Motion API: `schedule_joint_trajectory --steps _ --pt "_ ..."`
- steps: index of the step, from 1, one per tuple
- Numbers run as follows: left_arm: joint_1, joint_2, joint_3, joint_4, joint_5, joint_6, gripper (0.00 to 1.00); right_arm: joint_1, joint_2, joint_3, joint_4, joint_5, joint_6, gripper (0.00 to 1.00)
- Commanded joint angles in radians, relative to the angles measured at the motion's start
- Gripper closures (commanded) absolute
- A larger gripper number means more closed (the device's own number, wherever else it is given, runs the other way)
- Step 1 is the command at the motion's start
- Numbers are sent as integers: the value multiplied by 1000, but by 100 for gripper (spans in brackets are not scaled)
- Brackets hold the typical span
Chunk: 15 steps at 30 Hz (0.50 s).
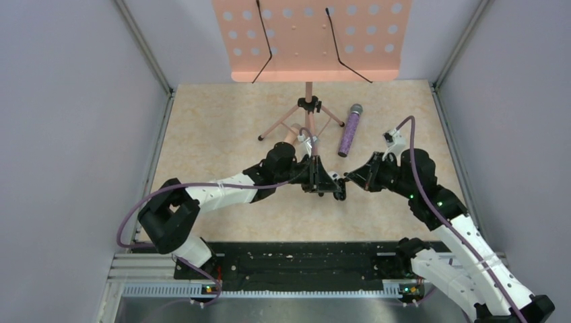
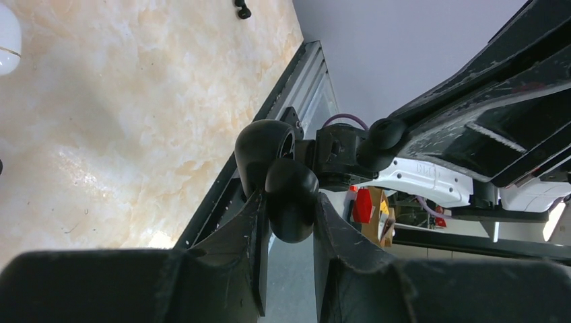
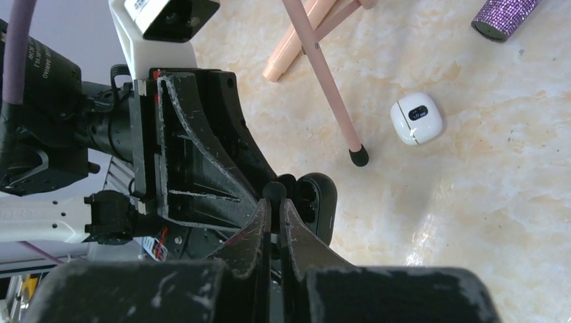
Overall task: Insert the wireless bluetooth earbuds into the charging case
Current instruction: Insert the right earbud into the right side groove of the charging case.
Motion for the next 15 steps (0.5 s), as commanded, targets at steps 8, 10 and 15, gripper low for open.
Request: schedule_joint_trajectory --steps 8,10,15 --pt "8 9 33 80 32 -38 100 43 37 -42 -7 38 14 100" --pt "9 11 36 82 34 -38 100 49 39 -50 4 42 21 100" --pt "9 13 38 81 39 -38 100 56 51 -58 16 66 26 100"
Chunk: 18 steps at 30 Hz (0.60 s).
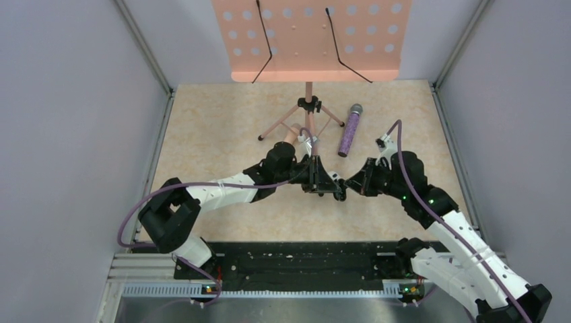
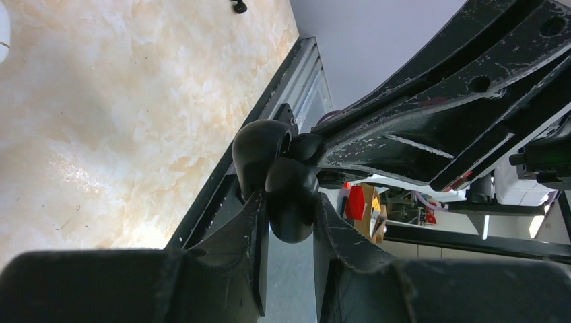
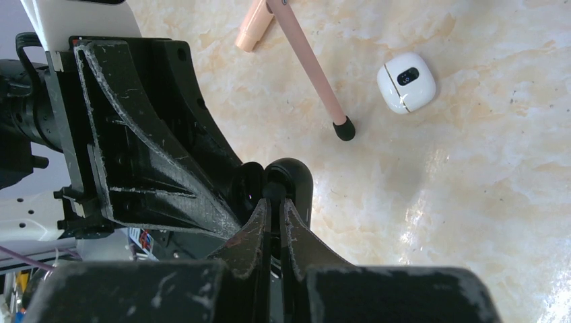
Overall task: Insert the wireless bluetooth earbuds into the charging case
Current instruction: Insert the right earbud into the right side groove of the charging case.
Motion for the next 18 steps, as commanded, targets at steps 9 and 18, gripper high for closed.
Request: schedule_joint_trajectory --steps 9,18 --pt "9 9 50 57 22 2 100 108 32 13 14 184 51 100" --pt "8 11 51 43 22 7 100 271 116 57 -40 409 99 100"
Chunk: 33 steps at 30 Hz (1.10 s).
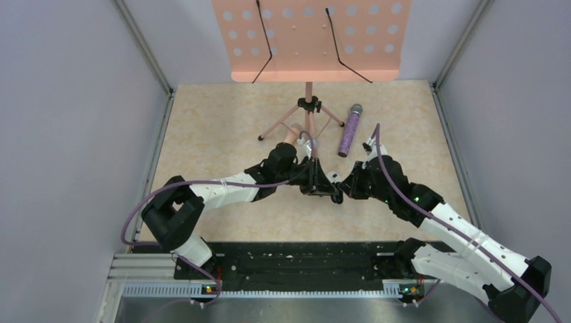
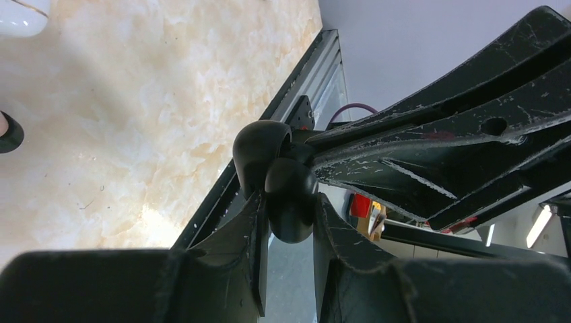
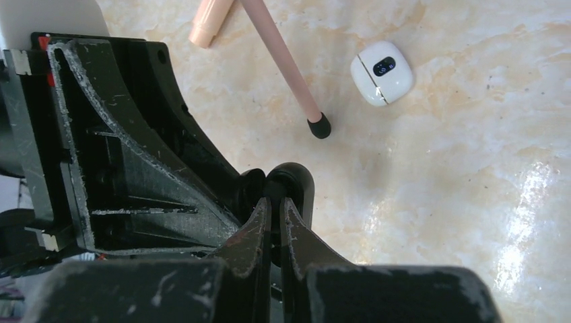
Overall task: Insert the wireless bluetooth earbuds into the charging case
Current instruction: Insert the right earbud into the right side groove of the charging case.
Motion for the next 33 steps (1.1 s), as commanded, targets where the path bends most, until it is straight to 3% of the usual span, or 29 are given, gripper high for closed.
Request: schedule_joint_trajectory --steps 1,7,16,21,24,29,33 --pt "0 -18 49 92 19 5 100 72 32 49 -48 152 38 100" --pt "0 -22 42 87 19 8 100 110 56 89 -113 263 53 100" --pt "0 -22 42 91 22 8 100 173 100 90 -72 265 73 100" --pt "0 -21 40 86 24 9 100 173 71 68 -27 242 105 74" --pt "0 -19 39 85 24 9 100 173 55 74 -28 244 115 65" --pt "-2 -13 37 85 26 10 100 174 23 95 -61 294 148 63" --pt "-2 -16 39 47 9 35 100 168 -33 140 -165 425 163 60"
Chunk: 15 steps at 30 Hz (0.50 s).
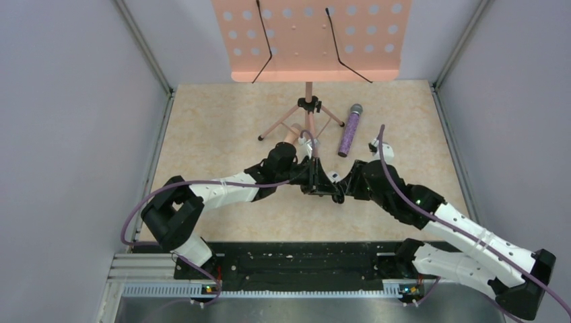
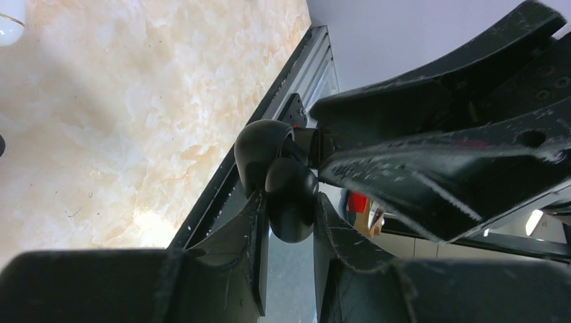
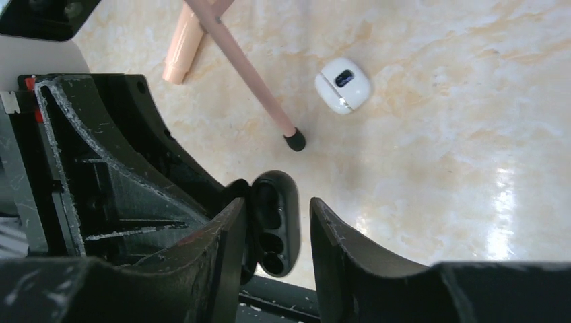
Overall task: Insert the wireless bluetooth earbuds into the charging case
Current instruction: Insert the right earbud into the right side groove of the charging case, then pick up the left earbud from the center of the board.
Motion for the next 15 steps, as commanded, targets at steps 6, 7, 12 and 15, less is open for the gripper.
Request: schedule_joint_trajectory --steps 6,7,12,15 --pt "-3 -5 97 -156 -73 141 100 -153 -174 86 -223 183 14 47" --pt "-3 -4 102 -172 -73 154 100 -212 -181 82 -253 168 11 47" --pt "-3 -5 126 -236 -61 225 100 -529 -148 46 -357 1 -24 46" --pt "-3 -2 157 -316 -75 283 100 -686 -106 22 -351 -93 -24 47"
